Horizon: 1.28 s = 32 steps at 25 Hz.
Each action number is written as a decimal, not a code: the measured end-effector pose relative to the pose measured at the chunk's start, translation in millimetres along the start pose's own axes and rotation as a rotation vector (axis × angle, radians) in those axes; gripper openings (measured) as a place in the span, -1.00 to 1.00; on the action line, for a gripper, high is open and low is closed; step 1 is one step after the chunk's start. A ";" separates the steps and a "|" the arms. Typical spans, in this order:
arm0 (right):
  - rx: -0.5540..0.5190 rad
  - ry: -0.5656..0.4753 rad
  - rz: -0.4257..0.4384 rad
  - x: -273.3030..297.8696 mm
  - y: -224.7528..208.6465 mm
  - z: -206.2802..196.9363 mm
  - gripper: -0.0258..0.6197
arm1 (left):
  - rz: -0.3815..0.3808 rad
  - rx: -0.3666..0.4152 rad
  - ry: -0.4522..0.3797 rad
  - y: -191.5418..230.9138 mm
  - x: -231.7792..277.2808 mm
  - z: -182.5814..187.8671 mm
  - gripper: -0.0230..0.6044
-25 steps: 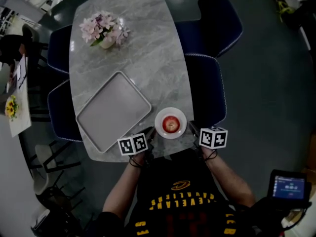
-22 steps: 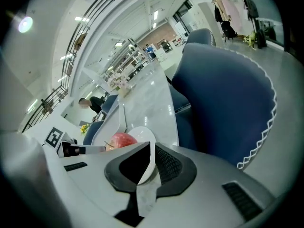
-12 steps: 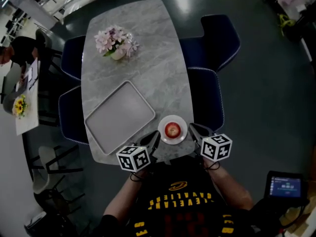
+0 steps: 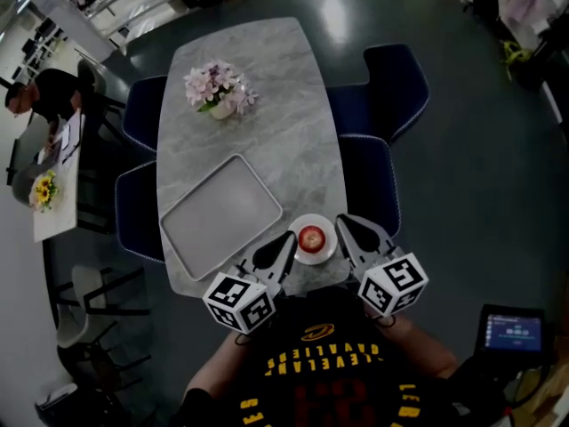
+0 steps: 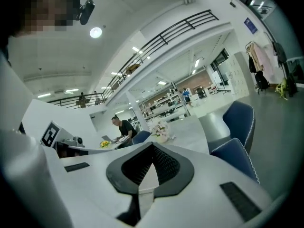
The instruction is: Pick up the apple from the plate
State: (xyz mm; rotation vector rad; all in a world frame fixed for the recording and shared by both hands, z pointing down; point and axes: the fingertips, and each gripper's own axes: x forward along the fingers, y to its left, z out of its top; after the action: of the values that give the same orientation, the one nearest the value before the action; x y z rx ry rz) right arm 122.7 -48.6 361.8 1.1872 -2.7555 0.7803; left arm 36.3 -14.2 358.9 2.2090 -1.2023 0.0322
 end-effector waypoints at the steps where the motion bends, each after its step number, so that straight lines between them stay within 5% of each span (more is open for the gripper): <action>1: -0.018 -0.016 0.008 -1.1 4.9 6.3 -0.90 | -0.006 0.010 -0.017 -3.6 -1.7 4.6 -0.92; 7: -0.218 -0.124 0.012 -12.4 26.9 44.1 -0.90 | -0.041 0.084 -0.108 -30.7 -9.4 38.0 -0.92; 14: -0.356 -0.259 -0.016 -27.0 38.7 63.0 -0.90 | 0.092 0.314 -0.285 -37.4 -33.9 71.8 -0.92; 32: -0.374 -0.235 -0.020 -32.9 40.7 56.4 -0.90 | 0.049 0.312 -0.255 -44.9 -29.3 63.2 -0.92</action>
State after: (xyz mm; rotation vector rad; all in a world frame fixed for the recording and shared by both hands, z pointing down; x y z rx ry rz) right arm 126.6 -29.1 287.5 1.2892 -2.8845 0.1126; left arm 37.3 -7.6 276.3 2.5114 -1.4741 -0.0459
